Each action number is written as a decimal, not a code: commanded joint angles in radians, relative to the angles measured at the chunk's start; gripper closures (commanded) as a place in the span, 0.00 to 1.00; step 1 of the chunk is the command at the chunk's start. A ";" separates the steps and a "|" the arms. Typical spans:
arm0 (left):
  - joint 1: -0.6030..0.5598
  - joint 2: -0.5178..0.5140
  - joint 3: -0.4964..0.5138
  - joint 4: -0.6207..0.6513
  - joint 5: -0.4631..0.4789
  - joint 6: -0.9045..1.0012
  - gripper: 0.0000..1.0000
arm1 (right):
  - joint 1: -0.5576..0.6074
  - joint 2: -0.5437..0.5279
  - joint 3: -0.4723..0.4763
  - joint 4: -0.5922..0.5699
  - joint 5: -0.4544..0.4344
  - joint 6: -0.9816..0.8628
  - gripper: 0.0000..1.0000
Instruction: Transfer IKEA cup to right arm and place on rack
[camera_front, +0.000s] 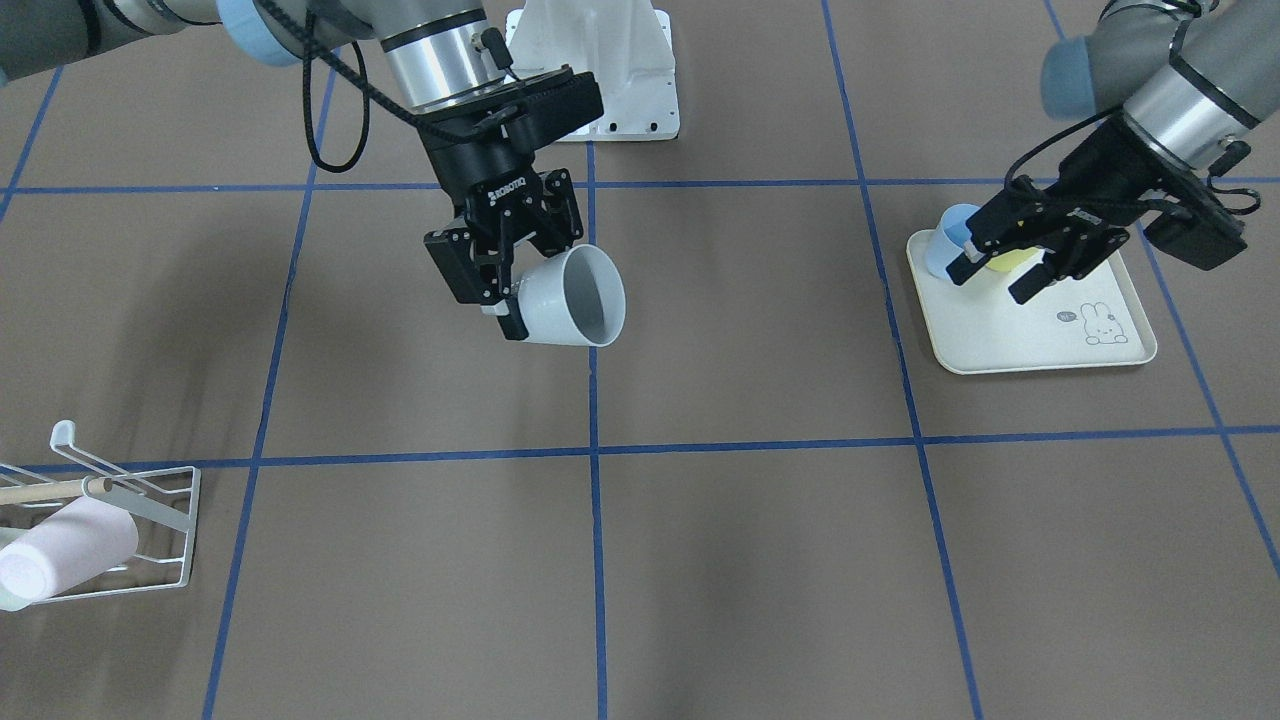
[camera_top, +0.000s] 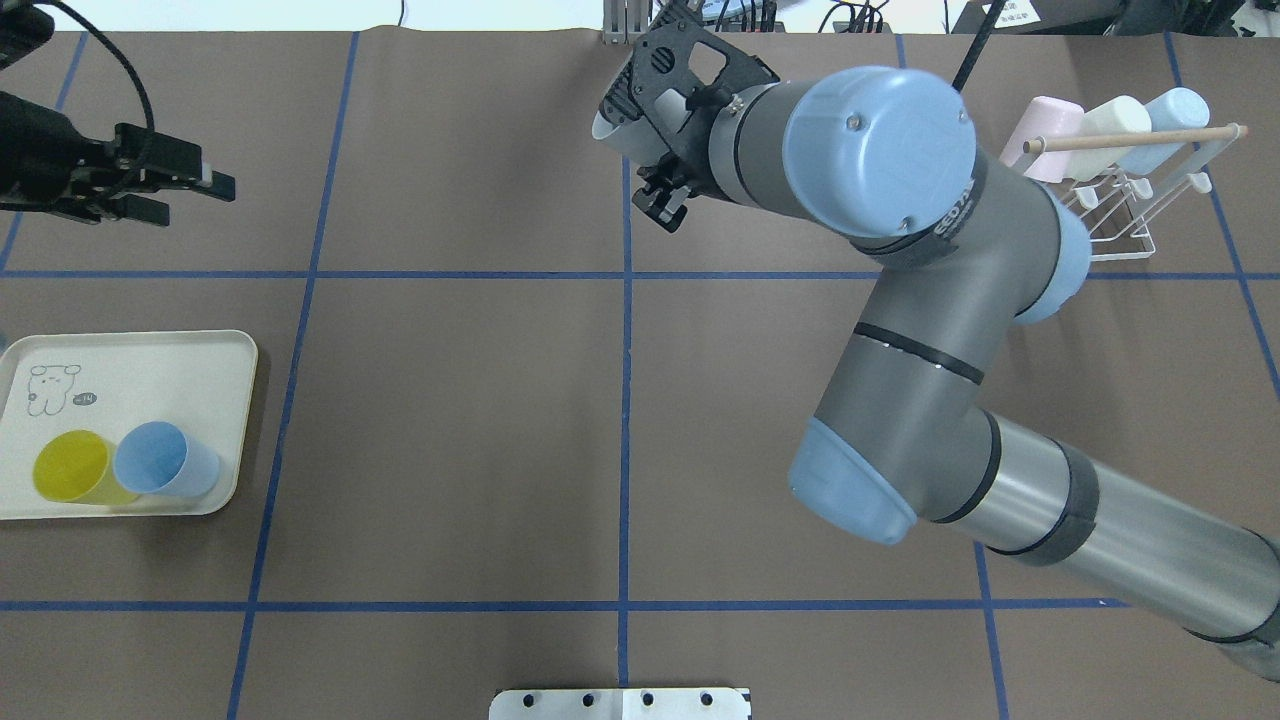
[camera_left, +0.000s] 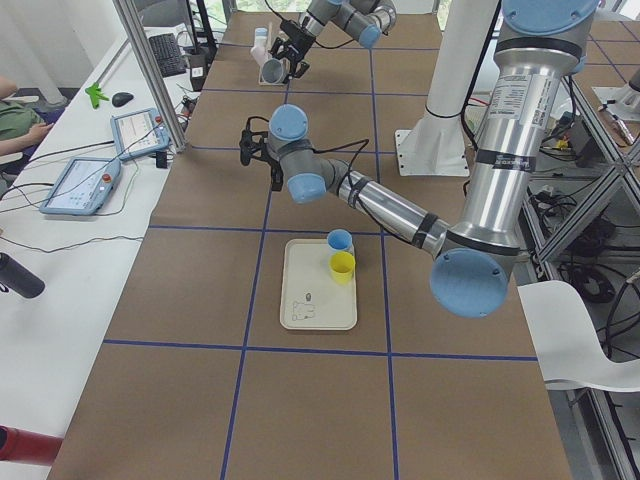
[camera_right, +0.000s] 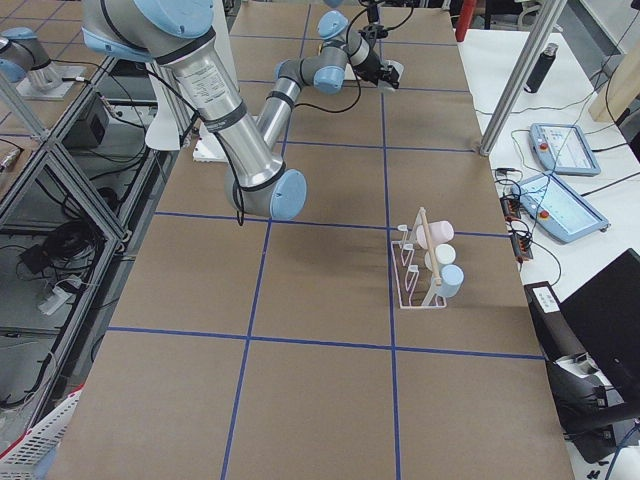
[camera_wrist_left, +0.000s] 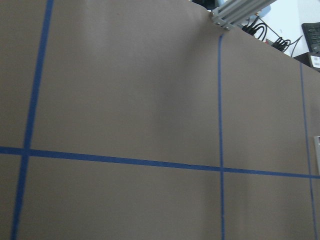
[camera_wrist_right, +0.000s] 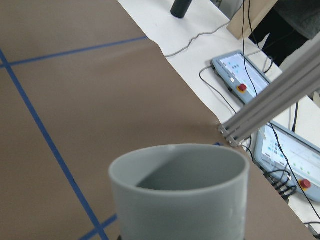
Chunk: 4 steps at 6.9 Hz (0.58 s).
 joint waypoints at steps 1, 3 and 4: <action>-0.080 0.147 0.008 0.010 0.006 0.299 0.00 | 0.114 -0.024 0.071 -0.232 0.107 -0.148 0.63; -0.170 0.181 0.064 0.009 0.001 0.496 0.00 | 0.202 -0.112 0.120 -0.343 0.107 -0.385 0.63; -0.213 0.181 0.109 0.010 -0.003 0.606 0.00 | 0.251 -0.178 0.135 -0.344 0.107 -0.505 0.63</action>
